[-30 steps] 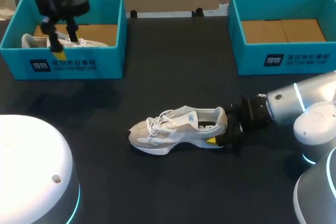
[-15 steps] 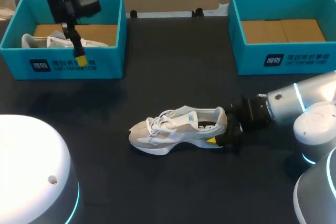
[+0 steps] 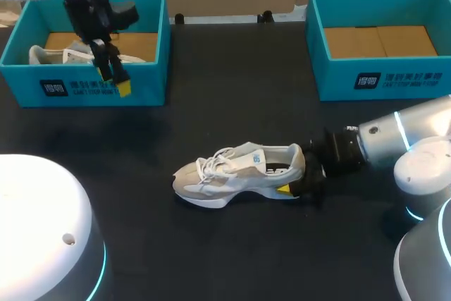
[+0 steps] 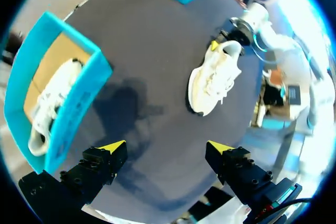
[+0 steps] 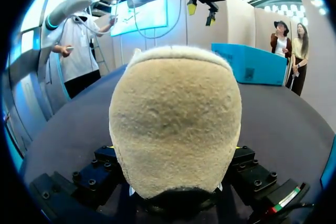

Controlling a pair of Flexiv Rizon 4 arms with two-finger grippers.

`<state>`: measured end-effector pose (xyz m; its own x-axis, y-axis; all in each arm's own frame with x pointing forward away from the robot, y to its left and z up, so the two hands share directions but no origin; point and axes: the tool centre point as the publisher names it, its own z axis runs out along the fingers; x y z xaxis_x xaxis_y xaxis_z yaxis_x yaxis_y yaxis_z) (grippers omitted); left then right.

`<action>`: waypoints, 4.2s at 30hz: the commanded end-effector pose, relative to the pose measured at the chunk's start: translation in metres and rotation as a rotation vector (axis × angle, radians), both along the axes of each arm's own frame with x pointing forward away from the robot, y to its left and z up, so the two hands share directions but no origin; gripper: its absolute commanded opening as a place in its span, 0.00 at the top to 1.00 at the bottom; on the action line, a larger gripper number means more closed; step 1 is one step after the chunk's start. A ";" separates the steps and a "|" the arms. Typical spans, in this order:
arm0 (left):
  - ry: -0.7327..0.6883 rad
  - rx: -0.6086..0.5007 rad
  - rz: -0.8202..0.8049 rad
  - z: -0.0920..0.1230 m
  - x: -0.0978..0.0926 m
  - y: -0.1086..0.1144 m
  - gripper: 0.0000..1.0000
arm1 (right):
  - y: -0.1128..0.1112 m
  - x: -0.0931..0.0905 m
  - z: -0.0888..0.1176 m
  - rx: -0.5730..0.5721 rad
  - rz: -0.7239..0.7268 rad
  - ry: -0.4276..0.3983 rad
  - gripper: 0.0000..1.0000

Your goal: Take the shoe out of the shoebox, open the shoe tongue, remove and reinsert the insole, then place the shoe into the shoebox

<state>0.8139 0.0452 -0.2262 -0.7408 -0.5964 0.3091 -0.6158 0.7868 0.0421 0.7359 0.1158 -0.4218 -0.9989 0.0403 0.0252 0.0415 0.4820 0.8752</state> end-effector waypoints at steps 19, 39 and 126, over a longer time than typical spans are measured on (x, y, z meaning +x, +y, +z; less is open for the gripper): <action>0.051 0.140 0.483 -0.004 -0.065 -0.070 0.00 | 0.001 0.002 -0.002 -0.003 -0.001 0.001 1.00; -0.134 0.145 0.768 -0.029 -0.088 -0.153 0.00 | 0.001 0.002 -0.002 -0.003 -0.001 0.001 1.00; -0.259 0.305 0.732 -0.135 -0.095 -0.286 0.00 | 0.001 0.002 -0.002 -0.003 -0.001 0.001 1.00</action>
<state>0.7196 -0.2326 -0.3561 -0.1607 -0.9856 -0.0528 -0.9864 0.1622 -0.0251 0.7360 0.1159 -0.4219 -0.9989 0.0403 0.0251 0.0415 0.4820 0.8752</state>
